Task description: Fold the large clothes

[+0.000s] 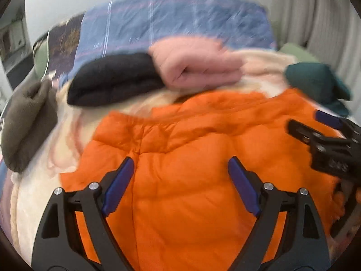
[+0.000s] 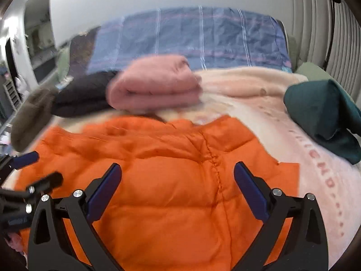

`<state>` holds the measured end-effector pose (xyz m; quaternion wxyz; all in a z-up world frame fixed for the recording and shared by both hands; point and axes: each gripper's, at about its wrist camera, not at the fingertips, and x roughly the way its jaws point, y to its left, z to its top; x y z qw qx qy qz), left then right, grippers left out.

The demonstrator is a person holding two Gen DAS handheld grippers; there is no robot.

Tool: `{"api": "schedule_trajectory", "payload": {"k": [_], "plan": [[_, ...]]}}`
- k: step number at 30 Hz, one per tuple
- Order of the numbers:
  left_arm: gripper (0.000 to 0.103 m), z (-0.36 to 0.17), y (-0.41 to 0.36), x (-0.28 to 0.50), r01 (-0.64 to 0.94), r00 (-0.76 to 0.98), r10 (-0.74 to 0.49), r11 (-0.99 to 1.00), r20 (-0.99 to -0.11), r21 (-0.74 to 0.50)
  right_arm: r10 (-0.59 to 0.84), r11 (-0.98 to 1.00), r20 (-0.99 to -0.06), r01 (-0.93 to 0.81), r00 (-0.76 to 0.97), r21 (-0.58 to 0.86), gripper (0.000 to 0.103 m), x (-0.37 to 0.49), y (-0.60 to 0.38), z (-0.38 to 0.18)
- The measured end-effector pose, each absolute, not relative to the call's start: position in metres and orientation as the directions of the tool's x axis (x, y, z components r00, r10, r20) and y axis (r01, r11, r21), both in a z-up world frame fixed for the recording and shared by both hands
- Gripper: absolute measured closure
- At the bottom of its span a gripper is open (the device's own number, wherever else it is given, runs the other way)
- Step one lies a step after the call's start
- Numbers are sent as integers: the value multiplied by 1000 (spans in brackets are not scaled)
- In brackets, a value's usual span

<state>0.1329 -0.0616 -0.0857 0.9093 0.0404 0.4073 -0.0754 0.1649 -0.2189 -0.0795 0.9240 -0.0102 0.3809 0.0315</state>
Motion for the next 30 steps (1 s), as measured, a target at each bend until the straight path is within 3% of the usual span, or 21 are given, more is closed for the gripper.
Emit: {"api": "schedule_trajectory", "payload": {"k": [1, 4, 13, 18, 21, 24, 29, 30], "plan": [[14, -106, -62, 147, 171, 625, -87, 985, -776, 27, 20, 999, -730, -50, 683, -19, 1, 174, -220, -94], [12, -121, -62, 154, 186, 625, -109, 983, -773, 12, 100, 994, -752, -38, 651, 99, 1, 185, -235, -119], [13, -122, -56, 147, 193, 634, -140, 981, -761, -19, 65, 998, -745, -53, 664, 40, 1, 183, -226, -126], [13, -90, -8, 112, 183, 656, -237, 971, -717, -154, 66, 998, -741, -60, 669, 34, 1, 181, -226, -124], [13, -80, 37, 94, 101, 697, -178, 983, -694, -151, 36, 999, -738, -54, 673, 0, 1, 178, -222, -116], [13, -92, 76, 91, 34, 667, -153, 984, -729, -176, 7, 999, -721, -42, 692, -31, 1, 167, -212, -94], [13, -119, 107, 95, 34, 612, -312, 928, -726, -370, 136, 988, -658, -152, 741, 33, 2, 150, -189, -51], [13, -122, 107, 97, 40, 608, -334, 919, -720, -392, 163, 982, -658, -186, 735, 35, 7, 151, -181, -46]]}}
